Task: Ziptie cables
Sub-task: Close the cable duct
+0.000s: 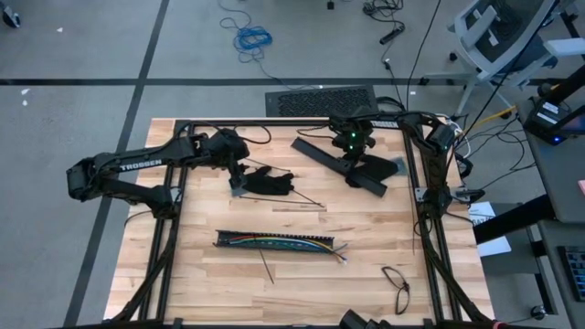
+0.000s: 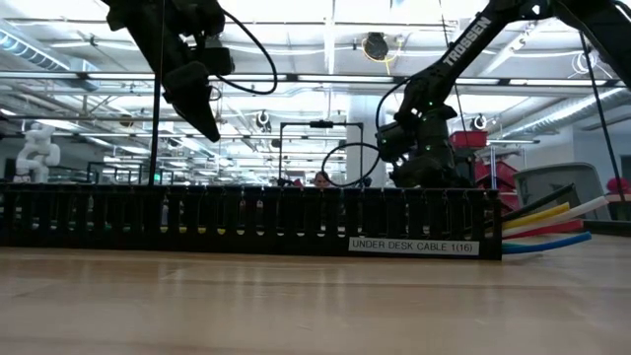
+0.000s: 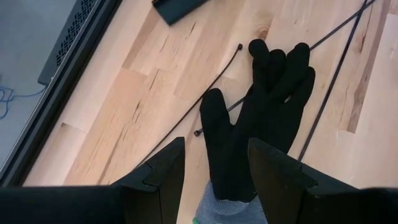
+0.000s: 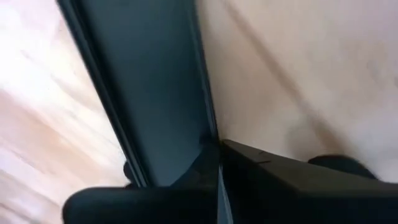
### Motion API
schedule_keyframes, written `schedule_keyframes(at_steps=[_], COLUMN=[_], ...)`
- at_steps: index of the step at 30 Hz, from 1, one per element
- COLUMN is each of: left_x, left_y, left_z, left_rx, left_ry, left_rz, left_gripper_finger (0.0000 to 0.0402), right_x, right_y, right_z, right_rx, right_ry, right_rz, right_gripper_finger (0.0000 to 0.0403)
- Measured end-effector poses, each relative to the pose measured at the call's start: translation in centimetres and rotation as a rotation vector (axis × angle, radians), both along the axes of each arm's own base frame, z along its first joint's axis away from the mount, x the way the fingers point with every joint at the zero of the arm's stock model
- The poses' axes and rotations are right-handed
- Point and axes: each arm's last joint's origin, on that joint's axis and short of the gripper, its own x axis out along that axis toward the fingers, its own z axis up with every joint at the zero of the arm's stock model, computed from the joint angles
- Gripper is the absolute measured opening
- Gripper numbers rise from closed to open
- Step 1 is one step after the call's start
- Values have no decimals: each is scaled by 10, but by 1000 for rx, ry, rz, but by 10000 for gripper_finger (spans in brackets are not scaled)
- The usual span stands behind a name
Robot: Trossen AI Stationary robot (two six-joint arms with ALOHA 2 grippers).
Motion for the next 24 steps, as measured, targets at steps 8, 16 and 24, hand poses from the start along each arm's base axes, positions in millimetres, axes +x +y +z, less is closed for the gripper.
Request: schedule_keyframes(at_steps=[8,16,24], left_x=[-11,-15,-11], left_y=[-5,-6,-3], left_z=[16,37,46], left_rx=[43,148,300], left_ry=[-77,-231,-263], left_rz=[-12,-35,-123], left_gripper_finger=[173,173,173], right_x=[-7,-7,-5], right_y=[9,22,60], right_z=[26,63,111], right_rx=[27,-4,-59], right_ry=[-25,-165,-313], right_rz=[-15,-30,12], right_gripper_finger=[1,0,0])
